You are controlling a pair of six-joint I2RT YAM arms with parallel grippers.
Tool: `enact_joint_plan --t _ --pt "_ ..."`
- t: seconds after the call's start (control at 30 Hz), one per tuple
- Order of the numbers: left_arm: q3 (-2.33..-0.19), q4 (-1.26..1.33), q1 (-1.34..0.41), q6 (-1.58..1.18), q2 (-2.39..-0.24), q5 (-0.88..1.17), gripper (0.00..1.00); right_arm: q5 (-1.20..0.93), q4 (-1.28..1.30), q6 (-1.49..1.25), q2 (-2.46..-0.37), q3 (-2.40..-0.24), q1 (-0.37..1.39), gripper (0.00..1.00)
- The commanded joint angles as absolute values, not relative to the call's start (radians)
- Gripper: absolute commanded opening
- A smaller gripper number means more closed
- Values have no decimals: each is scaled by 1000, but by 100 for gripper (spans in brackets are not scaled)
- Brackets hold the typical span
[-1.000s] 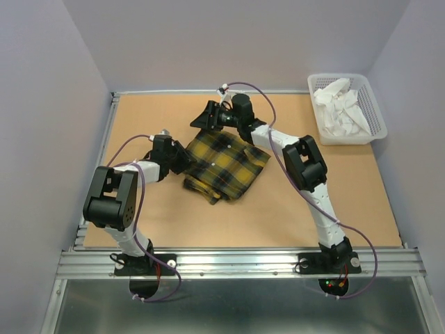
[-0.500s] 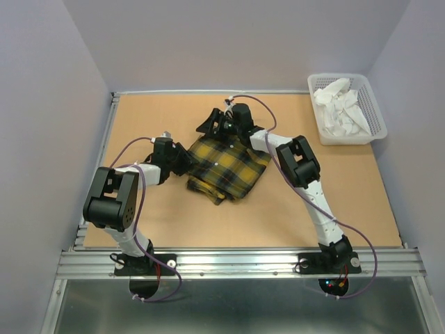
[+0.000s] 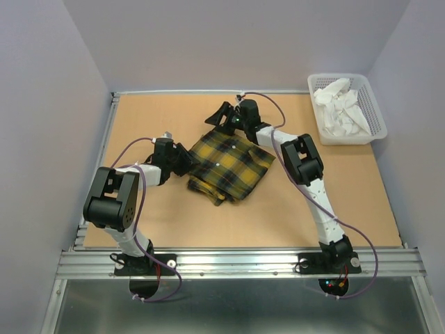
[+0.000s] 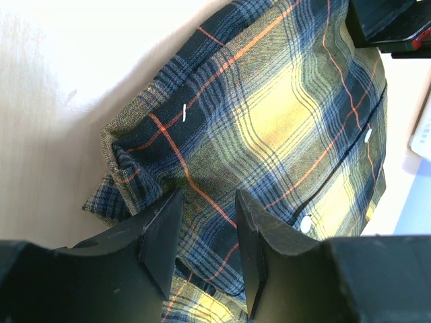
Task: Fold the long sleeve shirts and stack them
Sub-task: Fold the shirt
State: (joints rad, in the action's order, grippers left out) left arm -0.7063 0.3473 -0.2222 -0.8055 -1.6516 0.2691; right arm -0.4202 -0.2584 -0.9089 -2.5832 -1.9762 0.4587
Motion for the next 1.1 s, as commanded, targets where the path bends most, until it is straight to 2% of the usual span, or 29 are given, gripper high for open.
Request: enact_joint_plan --t 0.0,0.23,0.37,0.6,0.67,0.7,0.73,0.77,0.83,0.87,0.9,0.97,1.07 --pt "-676 189 -225 -767 -1640 235 49 -345 -161 -851 -2640 -2011 394 81" --pt "-742 144 -225 -730 -1647 212 50 -386 -158 -773 -2515 -2010 339 82" --pt "-826 104 -225 -690 -1684 192 53 -420 -155 -663 -2343 -1892 330 82" --pt "-1044 15 -224 -609 -1801 144 57 -547 -143 -588 -1999 -1522 334 78" --pt "-1117 2 -222 -586 -1835 129 59 -586 -140 -572 -1927 -1399 345 72" --pt "-1136 2 -222 -578 -1851 124 60 -597 -137 -566 -1867 -1358 362 64" --pt "-1156 2 -222 -572 -1856 121 62 -607 -132 -561 -1843 -1326 371 61" --pt "-1192 -26 -222 -562 -1859 118 65 -626 -129 -561 -1823 -1260 383 55" --pt "-1230 -43 -222 -555 -1850 127 71 -649 -127 -548 -1775 -1212 434 48" --pt "-1236 -48 -222 -549 -1826 135 72 -655 -123 -542 -1763 -1169 455 42" --pt "-1238 -51 -222 -546 -1825 135 74 -660 -123 -535 -1755 -1152 477 42" --pt "-1226 -52 -224 -545 -1775 129 77 -672 -123 -522 -1747 -1121 540 32" --pt "-1200 -45 -224 -546 -1726 129 77 -664 -124 -519 -1749 -1072 601 19"
